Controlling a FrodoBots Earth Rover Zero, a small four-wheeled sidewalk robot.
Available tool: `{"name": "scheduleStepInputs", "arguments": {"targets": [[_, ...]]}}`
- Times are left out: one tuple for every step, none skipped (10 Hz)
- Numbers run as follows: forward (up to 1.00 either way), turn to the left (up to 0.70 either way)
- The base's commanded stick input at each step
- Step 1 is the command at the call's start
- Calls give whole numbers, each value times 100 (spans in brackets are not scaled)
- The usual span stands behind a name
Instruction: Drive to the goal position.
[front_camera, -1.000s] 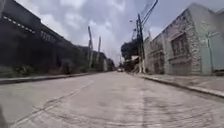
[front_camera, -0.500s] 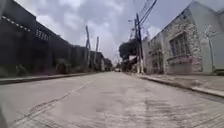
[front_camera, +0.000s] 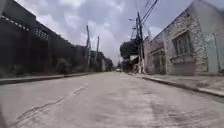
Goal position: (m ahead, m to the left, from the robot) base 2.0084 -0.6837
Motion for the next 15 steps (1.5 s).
{"name": "scheduleStepInputs", "arguments": {"targets": [[50, 1], [50, 1], [50, 1], [50, 1], [50, 1], [50, 1], [50, 1], [50, 1], [50, 1], [50, 1], [50, 1], [50, 1], [50, 1], [50, 1], [50, 1]]}}
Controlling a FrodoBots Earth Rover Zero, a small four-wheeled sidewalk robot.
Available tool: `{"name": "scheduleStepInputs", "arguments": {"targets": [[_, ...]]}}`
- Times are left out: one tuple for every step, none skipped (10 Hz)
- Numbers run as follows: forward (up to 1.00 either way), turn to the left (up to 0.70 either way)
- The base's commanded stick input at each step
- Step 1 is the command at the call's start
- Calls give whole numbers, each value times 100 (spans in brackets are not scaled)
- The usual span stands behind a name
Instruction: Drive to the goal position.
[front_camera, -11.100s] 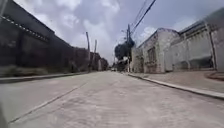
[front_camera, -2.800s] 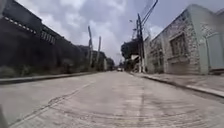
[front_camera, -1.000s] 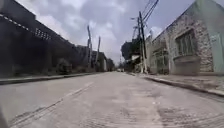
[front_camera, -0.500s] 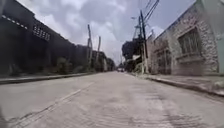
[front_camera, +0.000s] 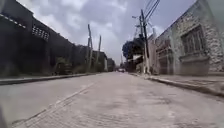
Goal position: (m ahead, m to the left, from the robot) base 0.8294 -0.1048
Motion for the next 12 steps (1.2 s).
{"name": "scheduleStepInputs", "arguments": {"targets": [[50, 1], [50, 1], [50, 1], [50, -8], [50, -20], [50, -32], [50, -44], [50, -49], [50, -49], [50, -49], [50, -49], [50, -43]]}}
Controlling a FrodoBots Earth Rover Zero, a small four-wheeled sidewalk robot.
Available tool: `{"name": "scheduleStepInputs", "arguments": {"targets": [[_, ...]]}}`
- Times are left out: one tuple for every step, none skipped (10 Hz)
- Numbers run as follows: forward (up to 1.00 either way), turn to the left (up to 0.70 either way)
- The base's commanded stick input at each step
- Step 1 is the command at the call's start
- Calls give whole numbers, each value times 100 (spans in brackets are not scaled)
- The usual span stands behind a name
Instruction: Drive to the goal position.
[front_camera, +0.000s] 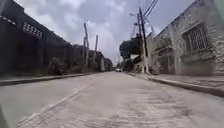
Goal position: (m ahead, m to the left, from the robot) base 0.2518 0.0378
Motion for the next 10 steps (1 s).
{"name": "scheduleStepInputs", "arguments": {"targets": [[50, -35], [50, -28], [50, -21], [50, -14], [50, -6], [50, 1], [50, 1], [50, 1], [50, 1], [50, 1]]}}
